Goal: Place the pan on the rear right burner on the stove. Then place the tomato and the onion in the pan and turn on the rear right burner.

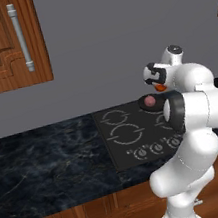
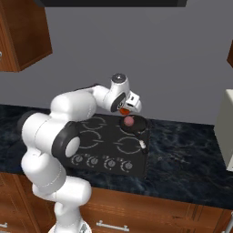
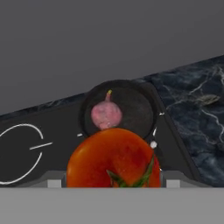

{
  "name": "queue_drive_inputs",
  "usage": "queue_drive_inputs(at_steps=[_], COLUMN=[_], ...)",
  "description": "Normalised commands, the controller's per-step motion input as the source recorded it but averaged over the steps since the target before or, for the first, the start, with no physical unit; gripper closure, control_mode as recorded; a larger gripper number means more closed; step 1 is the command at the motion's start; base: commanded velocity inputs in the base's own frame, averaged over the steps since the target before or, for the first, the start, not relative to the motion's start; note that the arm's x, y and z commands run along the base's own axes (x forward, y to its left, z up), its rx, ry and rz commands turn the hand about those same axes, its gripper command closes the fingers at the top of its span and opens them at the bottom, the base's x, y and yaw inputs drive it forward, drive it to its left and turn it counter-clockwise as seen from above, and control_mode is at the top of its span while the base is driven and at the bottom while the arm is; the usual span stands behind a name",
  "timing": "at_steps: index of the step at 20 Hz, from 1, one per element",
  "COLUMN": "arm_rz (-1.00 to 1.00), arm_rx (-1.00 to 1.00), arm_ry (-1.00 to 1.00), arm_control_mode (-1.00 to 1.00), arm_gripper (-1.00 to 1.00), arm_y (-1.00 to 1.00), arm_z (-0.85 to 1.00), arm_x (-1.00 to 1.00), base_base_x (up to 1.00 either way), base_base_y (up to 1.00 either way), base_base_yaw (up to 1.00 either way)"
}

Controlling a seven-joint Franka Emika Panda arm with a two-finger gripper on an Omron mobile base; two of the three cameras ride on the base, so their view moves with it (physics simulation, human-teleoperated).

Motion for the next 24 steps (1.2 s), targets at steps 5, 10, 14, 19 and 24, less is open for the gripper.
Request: queue_drive_inputs(at_steps=[5, 10, 14, 19, 24], arm_rz=[0.00, 0.00, 0.00, 0.00, 0.00], arm_rx=[0.00, 0.00, 0.00, 0.00, 0.00], arm_ry=[0.00, 0.00, 0.00, 0.00, 0.00], arm_control_mode=[-1.00, -1.00, -1.00, -1.00, -1.00], arm_gripper=[1.00, 1.00, 1.00, 1.00, 1.00], arm_y=[-0.30, -0.20, -0.09, -0.02, 0.00], arm_z=[-0.08, -0.09, -0.35, -0.29, -0.32], arm_x=[0.12, 0.05, 0.11, 0.10, 0.10], base_base_x=[0.00, 0.00, 0.00, 0.00, 0.00], base_base_y=[0.00, 0.00, 0.00, 0.00, 0.00], base_base_yaw=[0.00, 0.00, 0.00, 0.00, 0.00])
